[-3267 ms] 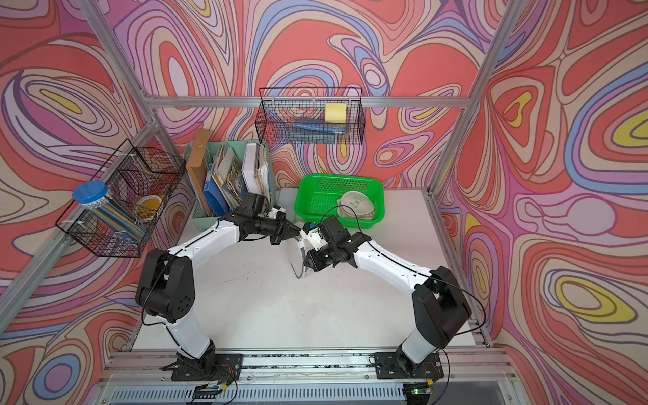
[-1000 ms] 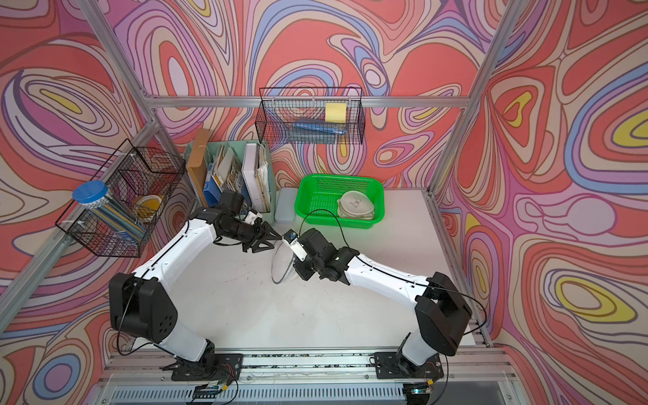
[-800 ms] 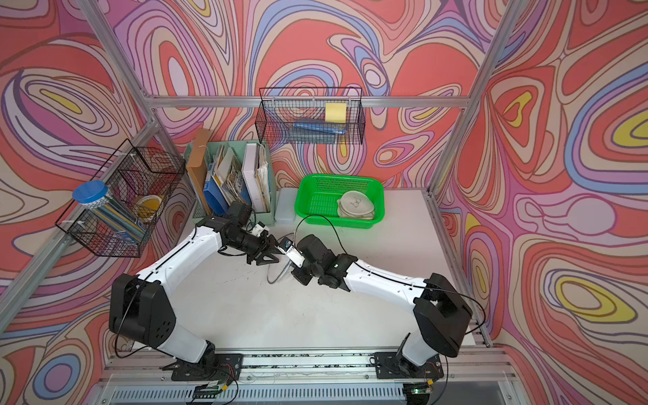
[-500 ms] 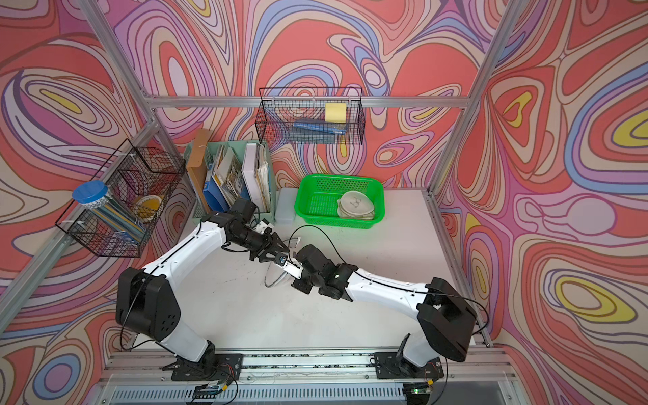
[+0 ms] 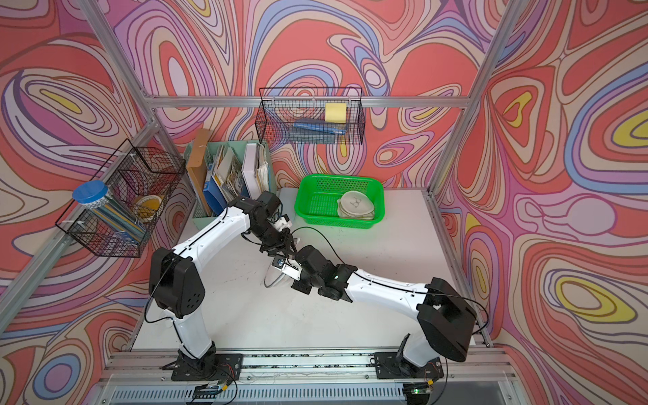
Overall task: Turn the laundry bag inside out
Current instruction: Zip the zipper on the laundry bag.
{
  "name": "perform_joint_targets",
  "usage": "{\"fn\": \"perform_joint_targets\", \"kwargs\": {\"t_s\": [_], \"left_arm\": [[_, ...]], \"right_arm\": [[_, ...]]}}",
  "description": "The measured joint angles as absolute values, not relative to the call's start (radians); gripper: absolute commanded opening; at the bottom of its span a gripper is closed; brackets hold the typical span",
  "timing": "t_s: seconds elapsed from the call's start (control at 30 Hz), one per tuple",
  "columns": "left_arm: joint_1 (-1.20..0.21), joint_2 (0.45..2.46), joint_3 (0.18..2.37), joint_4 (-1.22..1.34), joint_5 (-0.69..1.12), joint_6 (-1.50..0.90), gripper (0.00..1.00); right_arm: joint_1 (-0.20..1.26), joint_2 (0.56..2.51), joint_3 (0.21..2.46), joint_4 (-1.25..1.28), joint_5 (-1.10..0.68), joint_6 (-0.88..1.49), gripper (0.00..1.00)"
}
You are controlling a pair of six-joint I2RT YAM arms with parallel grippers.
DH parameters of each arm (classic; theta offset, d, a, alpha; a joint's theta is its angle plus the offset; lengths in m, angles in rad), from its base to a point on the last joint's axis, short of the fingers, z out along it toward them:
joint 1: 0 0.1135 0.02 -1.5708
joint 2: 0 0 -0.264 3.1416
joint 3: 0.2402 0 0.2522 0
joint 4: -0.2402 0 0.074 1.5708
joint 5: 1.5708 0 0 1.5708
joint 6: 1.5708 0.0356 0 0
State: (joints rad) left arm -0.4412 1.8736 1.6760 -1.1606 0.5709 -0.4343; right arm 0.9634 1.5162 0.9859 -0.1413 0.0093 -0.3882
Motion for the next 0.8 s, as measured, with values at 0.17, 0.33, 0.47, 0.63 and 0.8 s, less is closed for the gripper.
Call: {"fn": "perform_joint_targets", "kwargs": {"t_s": [0.17, 0.33, 0.47, 0.63, 0.8], "left_arm": [[-0.461, 1.901, 1.690, -1.203, 0.513, -0.391, 0.33], [-0.474, 1.907, 1.697, -1.225, 0.483, -0.368, 0.04], [-0.476, 1.919, 1.706, -1.234, 0.475, -0.362, 0.00], [-0.476, 1.929, 1.706, -1.238, 0.475, -0.363, 0.00], [-0.477, 1.929, 1.706, -1.238, 0.467, -0.363, 0.00]], "right_arm": [[0.964, 1.516, 0.986, -0.142, 0.009, -0.393, 0.00], [0.964, 1.517, 0.982, -0.142, 0.010, -0.399, 0.00], [0.974, 1.518, 0.982, -0.142, 0.025, -0.414, 0.00], [0.991, 1.530, 0.982, -0.143, 0.053, -0.434, 0.00], [0.998, 1.530, 0.981, -0.143, 0.067, -0.445, 0.00]]}}
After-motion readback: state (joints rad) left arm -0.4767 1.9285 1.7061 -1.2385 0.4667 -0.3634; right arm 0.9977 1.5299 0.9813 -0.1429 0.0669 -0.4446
